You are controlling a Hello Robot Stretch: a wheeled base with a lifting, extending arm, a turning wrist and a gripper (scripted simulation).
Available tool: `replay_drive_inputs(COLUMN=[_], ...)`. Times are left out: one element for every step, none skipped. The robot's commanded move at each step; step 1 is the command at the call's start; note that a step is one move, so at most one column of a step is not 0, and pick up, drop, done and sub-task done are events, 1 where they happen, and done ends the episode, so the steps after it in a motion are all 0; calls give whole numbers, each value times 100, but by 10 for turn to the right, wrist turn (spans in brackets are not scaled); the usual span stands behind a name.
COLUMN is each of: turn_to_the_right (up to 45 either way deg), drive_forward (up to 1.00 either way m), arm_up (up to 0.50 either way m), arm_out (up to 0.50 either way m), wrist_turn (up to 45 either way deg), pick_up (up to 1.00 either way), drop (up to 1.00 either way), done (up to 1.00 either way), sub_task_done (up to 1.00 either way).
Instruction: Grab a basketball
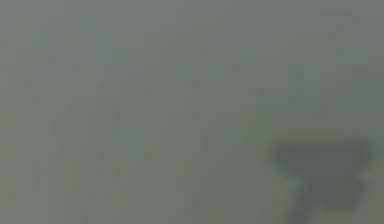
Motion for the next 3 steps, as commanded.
replay_drive_inputs(turn_to_the_right=[0,0,0], drive_forward=[0,0,0], arm_up=[50,38,0], arm_out=[0,0,2], wrist_turn=[0,0,0], pick_up=[0,0,0], drop=[0,0,0], done=[0,0,0], sub_task_done=[0,0,0])
